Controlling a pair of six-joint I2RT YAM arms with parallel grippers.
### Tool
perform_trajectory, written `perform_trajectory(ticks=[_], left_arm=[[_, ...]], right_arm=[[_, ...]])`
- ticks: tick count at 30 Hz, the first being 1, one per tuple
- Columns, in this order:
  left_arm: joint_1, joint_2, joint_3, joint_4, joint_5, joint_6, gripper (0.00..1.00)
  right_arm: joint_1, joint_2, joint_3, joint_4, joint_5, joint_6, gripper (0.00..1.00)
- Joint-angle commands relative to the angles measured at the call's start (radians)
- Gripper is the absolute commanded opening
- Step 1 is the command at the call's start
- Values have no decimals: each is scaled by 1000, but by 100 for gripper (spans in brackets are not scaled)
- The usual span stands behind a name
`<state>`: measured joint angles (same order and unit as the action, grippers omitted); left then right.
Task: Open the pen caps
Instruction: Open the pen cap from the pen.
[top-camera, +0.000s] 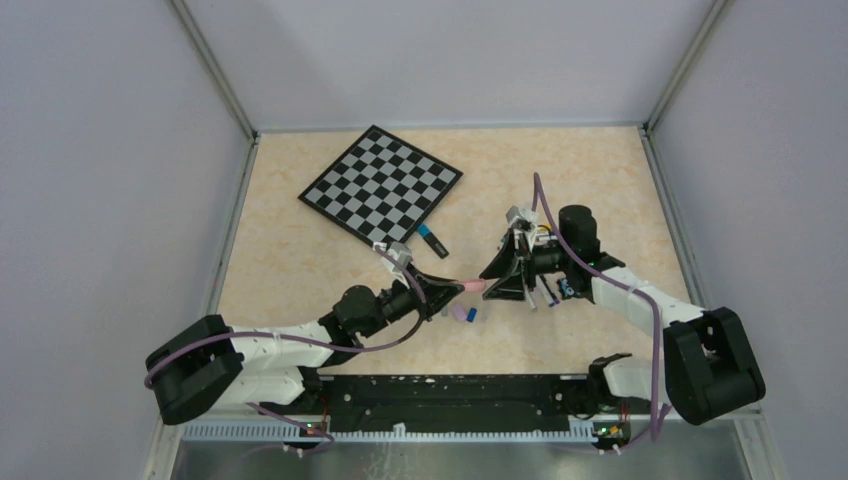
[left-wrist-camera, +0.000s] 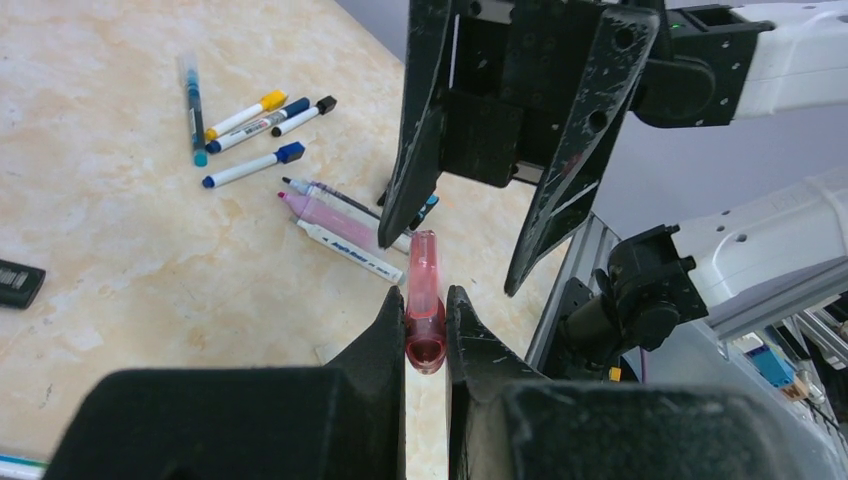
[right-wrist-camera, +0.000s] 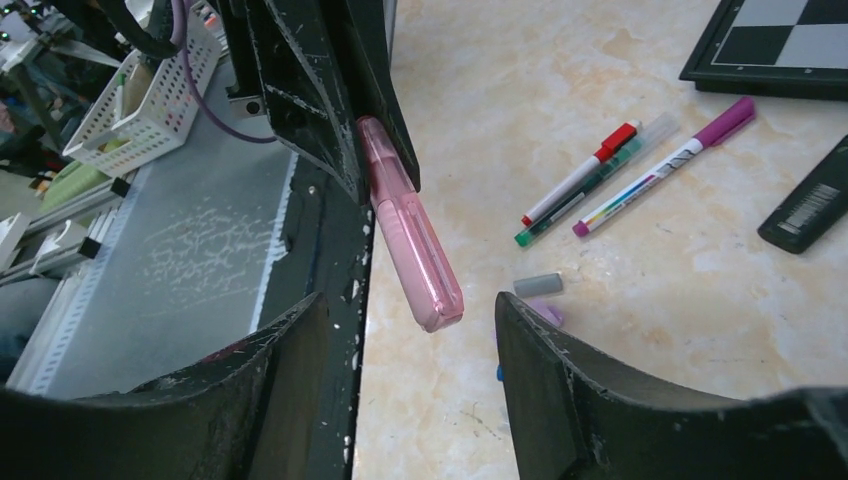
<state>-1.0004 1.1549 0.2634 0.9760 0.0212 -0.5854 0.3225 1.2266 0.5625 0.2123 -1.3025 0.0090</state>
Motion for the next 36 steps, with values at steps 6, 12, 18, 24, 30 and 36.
perform_trajectory(ticks=[6, 12, 18, 24, 30, 36], left_arm=[[-7, 15, 24, 144, 59, 47, 0], [-7, 28, 24, 163, 71, 49, 0], [-7, 23, 17, 172, 67, 55, 0], [-7, -13, -14, 205, 44, 79, 0], [-4, -90, -120, 345, -57, 105, 0], [-3, -173, -172, 408, -143, 129, 0]], right_arm=[[46, 19, 8, 70, -9, 48, 52], [49, 18, 7, 114, -22, 99, 45], [55, 20, 7, 129, -47, 111, 31], [55, 23, 19, 104, -71, 80, 0], [55, 20, 30, 75, -106, 43, 0], [55, 27, 36, 54, -114, 29, 0]])
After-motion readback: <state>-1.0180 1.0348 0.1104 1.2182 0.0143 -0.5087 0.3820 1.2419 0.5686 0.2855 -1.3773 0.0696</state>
